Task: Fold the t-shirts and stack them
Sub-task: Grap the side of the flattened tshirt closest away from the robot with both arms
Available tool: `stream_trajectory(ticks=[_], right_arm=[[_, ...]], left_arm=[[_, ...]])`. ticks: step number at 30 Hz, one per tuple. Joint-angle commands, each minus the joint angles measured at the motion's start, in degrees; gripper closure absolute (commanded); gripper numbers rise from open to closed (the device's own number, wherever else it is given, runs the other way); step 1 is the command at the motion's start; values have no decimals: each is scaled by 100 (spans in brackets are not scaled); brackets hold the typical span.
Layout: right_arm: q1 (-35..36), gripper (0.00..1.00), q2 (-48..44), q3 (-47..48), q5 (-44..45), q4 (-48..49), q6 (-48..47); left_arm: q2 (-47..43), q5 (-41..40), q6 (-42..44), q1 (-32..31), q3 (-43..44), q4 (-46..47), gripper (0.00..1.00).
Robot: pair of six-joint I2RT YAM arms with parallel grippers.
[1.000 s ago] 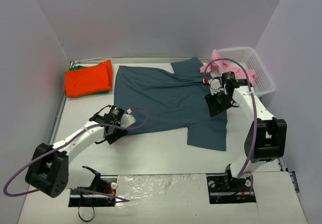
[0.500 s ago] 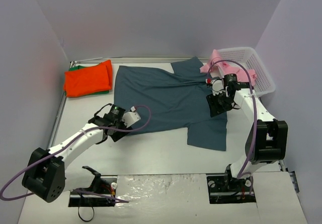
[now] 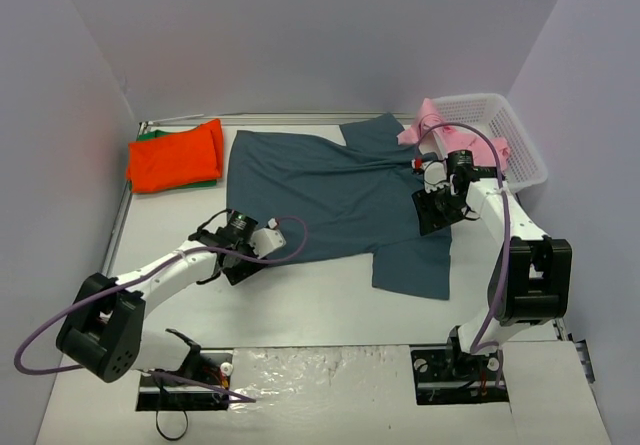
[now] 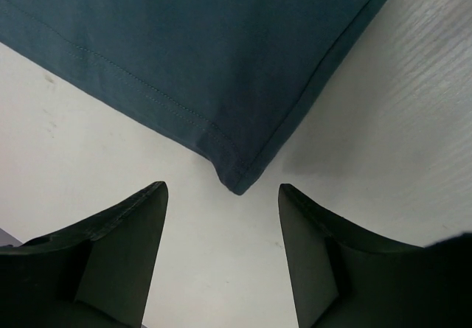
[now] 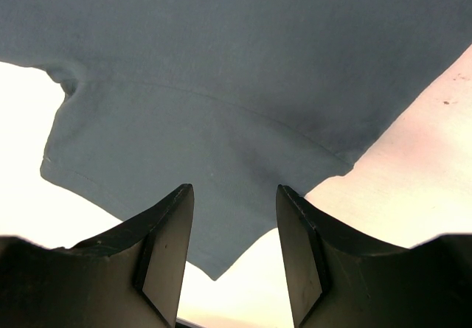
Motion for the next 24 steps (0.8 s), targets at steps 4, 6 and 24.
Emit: stream_trajectory(ticks=[4,6,24], right_arm=[[-51,55,-213,-72,-64,-101,66],[-51,55,-204,-80,-81,-92,66],[-51,56,-265,-89,-117,-74,66]], left_arm=[[139,-101,51,-49,42,229,46],[210,-119,43,-49,69,212,48],[571,83,-63,-58,350,89,98]])
